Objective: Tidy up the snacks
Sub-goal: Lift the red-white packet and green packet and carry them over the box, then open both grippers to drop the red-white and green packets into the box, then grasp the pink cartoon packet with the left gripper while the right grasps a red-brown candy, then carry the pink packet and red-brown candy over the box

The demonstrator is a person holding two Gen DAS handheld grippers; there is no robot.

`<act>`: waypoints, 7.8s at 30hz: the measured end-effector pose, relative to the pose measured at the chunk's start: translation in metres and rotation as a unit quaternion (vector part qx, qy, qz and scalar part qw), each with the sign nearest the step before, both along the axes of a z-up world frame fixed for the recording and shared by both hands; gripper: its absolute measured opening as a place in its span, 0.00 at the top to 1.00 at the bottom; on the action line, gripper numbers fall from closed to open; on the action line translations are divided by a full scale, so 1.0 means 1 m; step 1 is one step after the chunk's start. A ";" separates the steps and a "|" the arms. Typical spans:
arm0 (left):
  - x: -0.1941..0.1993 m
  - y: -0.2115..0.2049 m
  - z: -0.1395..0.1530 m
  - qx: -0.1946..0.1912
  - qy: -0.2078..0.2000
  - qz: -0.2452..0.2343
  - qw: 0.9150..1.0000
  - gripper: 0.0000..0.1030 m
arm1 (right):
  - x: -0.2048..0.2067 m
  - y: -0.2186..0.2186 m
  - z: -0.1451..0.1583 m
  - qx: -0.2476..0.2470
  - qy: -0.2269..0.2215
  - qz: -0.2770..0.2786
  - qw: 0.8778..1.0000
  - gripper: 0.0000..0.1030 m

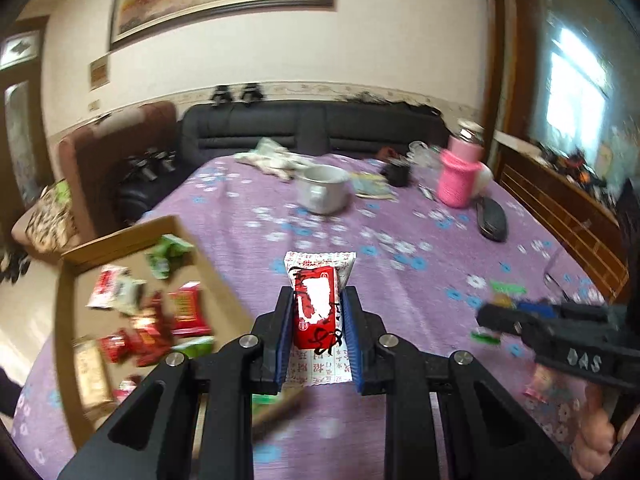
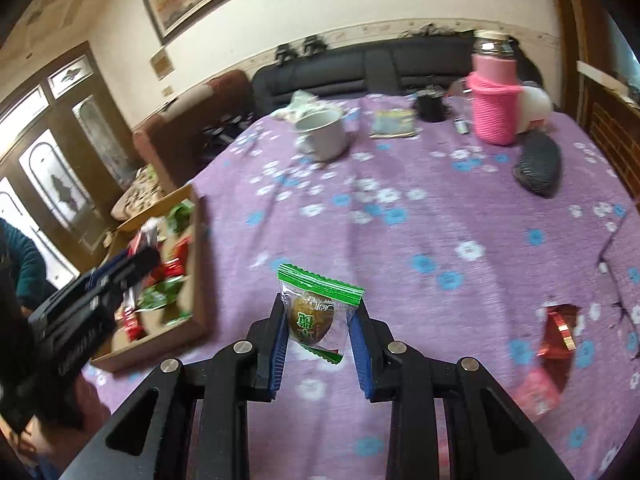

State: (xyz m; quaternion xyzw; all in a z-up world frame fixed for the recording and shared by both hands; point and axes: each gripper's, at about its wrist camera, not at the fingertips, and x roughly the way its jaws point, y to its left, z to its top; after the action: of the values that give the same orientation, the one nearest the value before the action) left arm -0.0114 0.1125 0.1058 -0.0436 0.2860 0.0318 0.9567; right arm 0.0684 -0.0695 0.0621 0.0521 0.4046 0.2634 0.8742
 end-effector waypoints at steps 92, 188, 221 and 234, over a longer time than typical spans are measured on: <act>-0.042 0.108 -0.025 -0.034 0.064 0.083 0.994 0.50 | -0.023 0.059 -0.004 -0.015 0.045 0.017 0.999 0.65; -0.007 -0.094 -0.025 -0.016 0.103 -0.150 0.983 0.78 | -0.016 -0.092 -0.013 -0.033 0.061 -0.095 0.993 0.75; -0.018 -0.032 -0.008 0.012 0.043 -0.060 0.997 0.78 | -0.019 0.008 0.009 -0.035 0.041 -0.007 0.999 0.75; -0.040 0.085 -0.021 -0.039 0.046 0.058 0.996 0.78 | -0.015 0.119 0.016 -0.040 0.037 0.073 0.996 0.74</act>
State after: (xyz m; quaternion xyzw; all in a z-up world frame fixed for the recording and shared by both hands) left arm -0.0517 0.1975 0.0848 -0.0955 0.3276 0.0784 0.9367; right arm 0.0539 0.0494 0.0778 -0.0028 0.4492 0.3082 0.8386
